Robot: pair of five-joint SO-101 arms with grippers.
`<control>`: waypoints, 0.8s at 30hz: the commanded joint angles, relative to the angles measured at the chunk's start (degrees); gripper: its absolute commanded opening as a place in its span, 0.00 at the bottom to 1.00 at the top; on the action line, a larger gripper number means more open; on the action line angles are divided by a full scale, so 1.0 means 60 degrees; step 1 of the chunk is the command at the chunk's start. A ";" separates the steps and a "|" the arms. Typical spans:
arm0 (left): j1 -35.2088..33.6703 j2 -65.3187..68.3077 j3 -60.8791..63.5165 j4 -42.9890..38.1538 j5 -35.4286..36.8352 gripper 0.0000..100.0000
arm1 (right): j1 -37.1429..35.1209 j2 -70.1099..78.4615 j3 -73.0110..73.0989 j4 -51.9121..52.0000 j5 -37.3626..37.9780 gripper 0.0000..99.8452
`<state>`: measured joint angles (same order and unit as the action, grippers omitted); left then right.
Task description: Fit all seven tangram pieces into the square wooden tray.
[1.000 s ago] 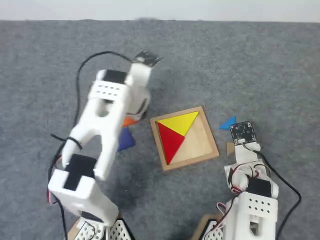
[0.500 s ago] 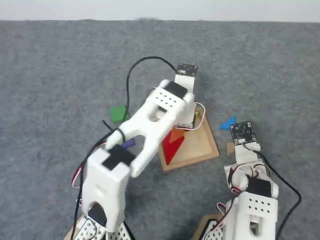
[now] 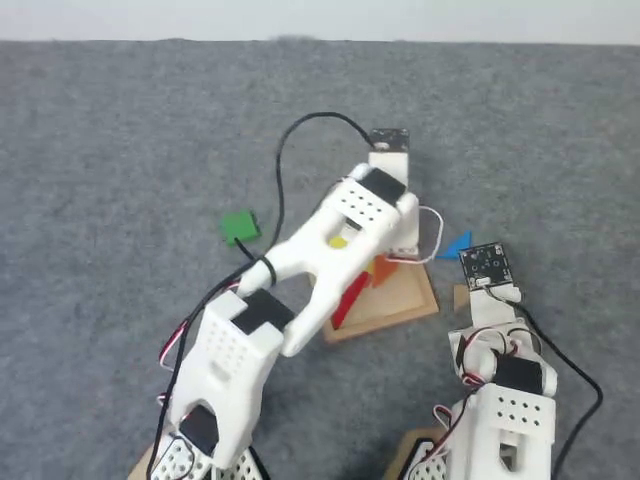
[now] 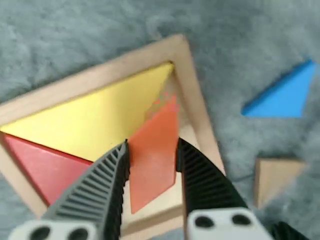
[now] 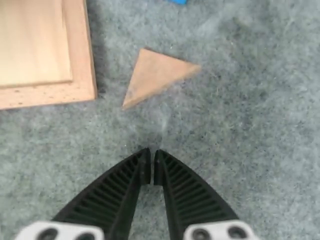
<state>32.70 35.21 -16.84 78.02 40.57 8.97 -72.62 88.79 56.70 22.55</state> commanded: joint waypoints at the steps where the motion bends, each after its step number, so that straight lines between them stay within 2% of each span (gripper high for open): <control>1: 0.0337 -0.0088 -0.0476 -0.0205 -0.0088 0.02 | 0.0022 -0.0168 -0.0073 -0.0227 0.0103 0.03; 7: 0.0234 -0.0103 -0.0476 0.0337 -0.0762 0.16 | 0.0022 -0.0168 -0.0073 -0.0227 0.0103 0.03; 10: 0.0132 -0.0205 -0.0535 0.0542 -0.1495 0.20 | 0.0022 -0.0168 -0.0073 -0.0227 0.0103 0.03; 14: -0.0132 -0.0777 -0.0520 0.0557 -0.2623 0.21 | 0.0022 -0.0168 -0.0073 -0.0227 0.0103 0.03; 18: -0.0498 -0.1993 -0.0520 0.0923 -0.3267 0.21 | 0.0022 -0.0168 -0.0073 -0.0227 0.0103 0.03; 24: -0.2037 -0.5524 0.0549 0.1026 -0.4469 0.21 | 0.0037 -0.0168 -0.0088 -0.0227 0.0147 0.03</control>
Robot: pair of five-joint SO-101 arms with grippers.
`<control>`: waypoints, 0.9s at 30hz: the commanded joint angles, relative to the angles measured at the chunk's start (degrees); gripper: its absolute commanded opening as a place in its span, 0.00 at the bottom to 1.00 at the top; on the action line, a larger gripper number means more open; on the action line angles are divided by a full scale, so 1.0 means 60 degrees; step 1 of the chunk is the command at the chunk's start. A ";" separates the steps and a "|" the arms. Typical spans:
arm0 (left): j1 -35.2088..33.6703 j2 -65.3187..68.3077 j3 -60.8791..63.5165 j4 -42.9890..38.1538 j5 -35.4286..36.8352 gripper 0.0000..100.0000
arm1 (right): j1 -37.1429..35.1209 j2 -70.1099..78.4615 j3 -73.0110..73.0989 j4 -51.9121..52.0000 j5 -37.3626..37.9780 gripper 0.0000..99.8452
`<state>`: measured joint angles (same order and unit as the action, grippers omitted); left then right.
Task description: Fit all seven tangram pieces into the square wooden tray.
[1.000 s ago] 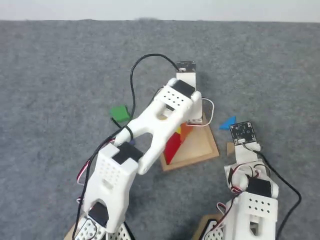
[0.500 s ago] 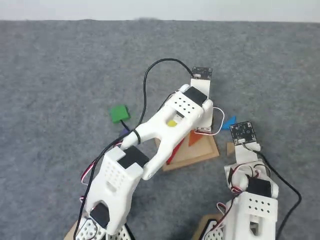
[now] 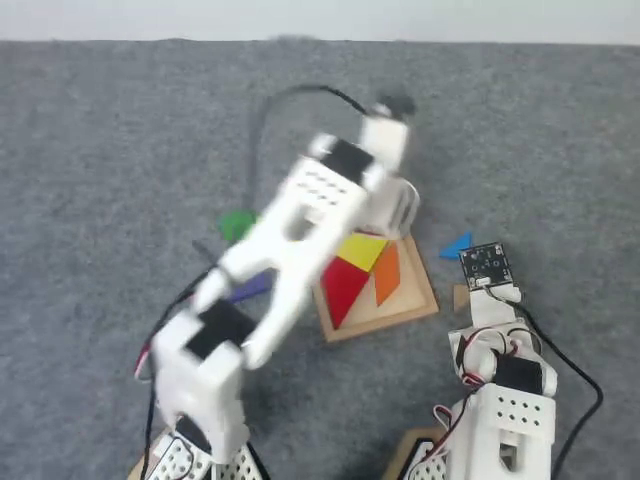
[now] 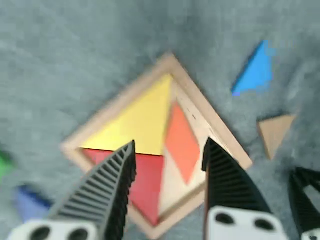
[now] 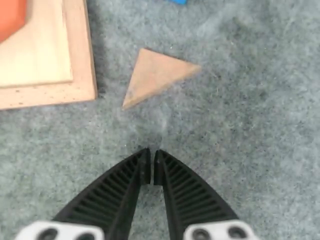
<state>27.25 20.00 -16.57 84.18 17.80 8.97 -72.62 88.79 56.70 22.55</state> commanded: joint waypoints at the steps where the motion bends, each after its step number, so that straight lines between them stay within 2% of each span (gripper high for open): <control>1: -0.1509 -0.3751 0.1136 -0.0234 -0.0835 0.21 | 0.0037 -0.0168 -0.0103 -0.0227 0.0147 0.03; 8: -0.4352 -0.8718 0.8535 -0.3692 -0.2315 0.21 | -0.0037 -0.0081 -0.1187 0.0154 0.0176 0.03; 12: -0.5597 -0.9993 1.1875 -0.5363 -0.2740 0.21 | -0.1370 0.0256 -0.2799 0.1297 0.0132 0.03; 14: -0.5978 -1.0095 1.2755 -0.5963 -0.2755 0.21 | -0.2440 0.0989 -0.3751 0.1634 0.0088 0.03; 17: -0.6330 -1.0095 1.3033 -0.6374 -0.2725 0.21 | -0.4022 0.2689 -0.5040 0.1648 -0.0410 0.03; 21: -0.6418 -1.0110 1.3766 -0.7487 -0.2740 0.21 | -0.5810 0.5048 -0.6271 0.0916 -0.0879 0.03; 24: -0.6667 -1.0154 1.4557 -0.8879 -0.2784 0.21 | -0.6557 0.6557 -0.6916 0.0418 -0.1172 0.03; 27: -0.7165 -1.0110 1.4821 -0.9670 -0.2799 0.21 | -0.6630 0.7846 -0.7179 -0.0081 -0.1231 0.04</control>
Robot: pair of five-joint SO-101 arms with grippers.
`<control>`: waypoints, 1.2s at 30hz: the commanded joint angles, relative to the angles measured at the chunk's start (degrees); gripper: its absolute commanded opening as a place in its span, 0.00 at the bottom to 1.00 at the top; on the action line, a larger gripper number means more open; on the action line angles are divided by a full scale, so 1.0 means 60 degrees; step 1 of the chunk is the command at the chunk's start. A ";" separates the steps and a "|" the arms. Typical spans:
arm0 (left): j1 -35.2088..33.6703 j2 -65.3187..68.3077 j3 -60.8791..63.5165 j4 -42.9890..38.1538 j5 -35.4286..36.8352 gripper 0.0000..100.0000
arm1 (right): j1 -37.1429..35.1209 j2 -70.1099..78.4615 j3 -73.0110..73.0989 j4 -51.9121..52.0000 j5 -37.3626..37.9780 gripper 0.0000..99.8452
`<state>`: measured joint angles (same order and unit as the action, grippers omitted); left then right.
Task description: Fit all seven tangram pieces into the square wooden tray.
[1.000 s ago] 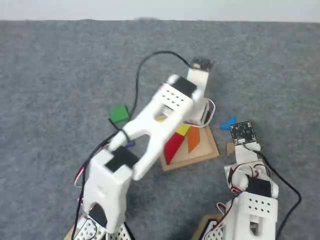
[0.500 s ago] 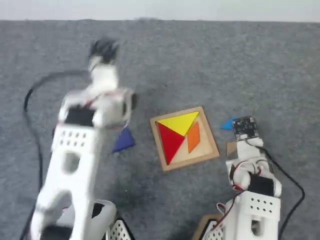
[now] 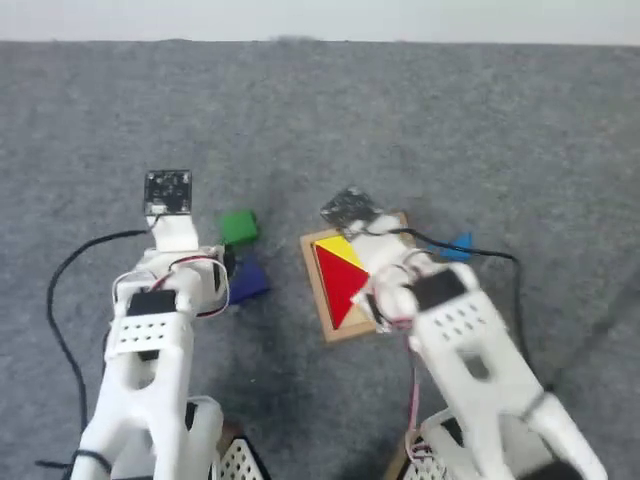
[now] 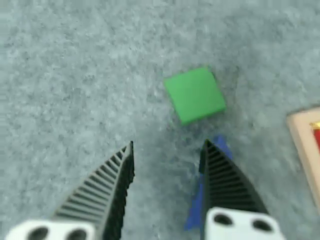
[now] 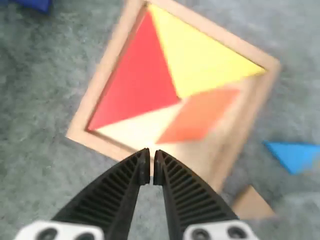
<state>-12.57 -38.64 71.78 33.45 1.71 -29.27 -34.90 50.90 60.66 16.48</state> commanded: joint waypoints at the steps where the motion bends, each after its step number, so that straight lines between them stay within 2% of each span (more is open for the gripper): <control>1: -0.0630 -0.0381 0.0110 -0.1260 -0.0103 0.21 | -0.0212 0.1927 -0.0894 -0.0974 -0.0190 0.04; 10: -0.0513 -0.0396 0.0110 -0.1245 -0.0103 0.21 | 0.0198 0.3788 -0.1172 -0.1897 -0.0190 0.03; 22: -0.0498 -0.0396 0.0139 -0.1245 -0.0103 0.21 | 0.1897 0.5223 -0.2960 -0.1985 -0.0176 0.03; 36: -0.0498 -0.0381 0.0139 -0.1245 -0.0103 0.21 | 0.2015 0.7802 -0.5348 -0.1971 -0.0176 0.03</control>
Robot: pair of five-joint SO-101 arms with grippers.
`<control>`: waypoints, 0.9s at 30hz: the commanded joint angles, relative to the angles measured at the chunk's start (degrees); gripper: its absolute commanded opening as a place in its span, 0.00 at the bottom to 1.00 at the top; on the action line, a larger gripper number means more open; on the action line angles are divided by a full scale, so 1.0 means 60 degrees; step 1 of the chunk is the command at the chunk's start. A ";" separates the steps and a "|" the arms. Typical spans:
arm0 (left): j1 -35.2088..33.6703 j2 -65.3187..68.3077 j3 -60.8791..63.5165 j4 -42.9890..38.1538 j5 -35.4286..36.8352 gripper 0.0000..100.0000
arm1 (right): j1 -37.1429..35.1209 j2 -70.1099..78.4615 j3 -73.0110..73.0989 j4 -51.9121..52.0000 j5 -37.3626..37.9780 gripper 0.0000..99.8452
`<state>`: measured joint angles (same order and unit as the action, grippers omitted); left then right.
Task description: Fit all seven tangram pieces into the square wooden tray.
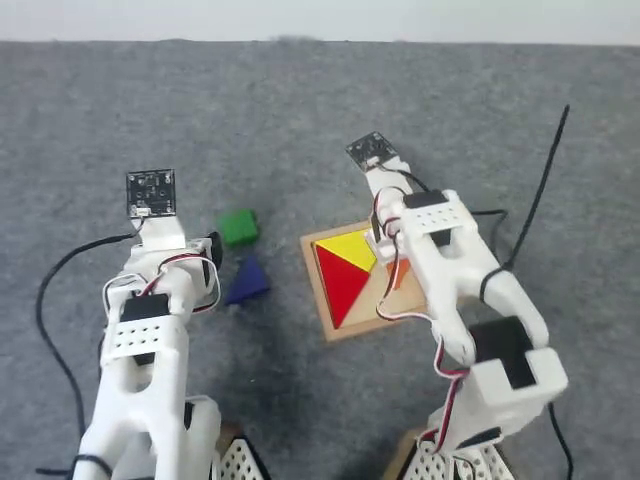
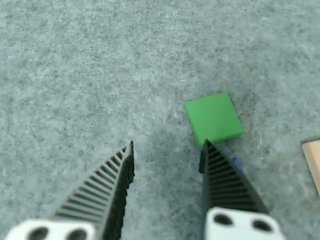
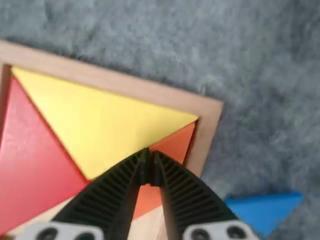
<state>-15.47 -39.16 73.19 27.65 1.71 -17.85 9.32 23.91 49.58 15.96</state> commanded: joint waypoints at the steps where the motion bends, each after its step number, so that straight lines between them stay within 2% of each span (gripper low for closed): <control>1: -0.0015 -0.0293 -0.0095 -0.0278 -0.0103 0.21 | 0.0154 0.0564 -0.0982 -0.0125 -0.0088 0.03; 8: -0.0015 -0.0278 -0.0095 -0.0278 -0.0103 0.21 | 0.0974 0.0667 -0.1465 -0.0066 -0.0088 0.03; 14: -0.0015 -0.0234 -0.0081 -0.0278 -0.0103 0.21 | 0.1194 -0.1077 -0.0806 0.0549 -0.0264 0.03; 19: -0.0015 -0.0234 0.0022 -0.0352 -0.0103 0.21 | 0.1473 -0.3524 0.0952 0.1033 -0.1407 0.03; 23: -0.0015 -0.0234 0.0051 -0.0352 -0.0103 0.21 | 0.2410 -0.4755 0.2022 0.2073 -0.2784 0.04; 27: -0.0015 -0.0234 0.0051 -0.0352 -0.0103 0.21 | 0.3172 -0.4579 0.2696 0.2234 -0.3736 0.12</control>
<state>-15.47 -39.16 73.98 27.12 1.71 -2.90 -15.82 38.15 61.80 -1.01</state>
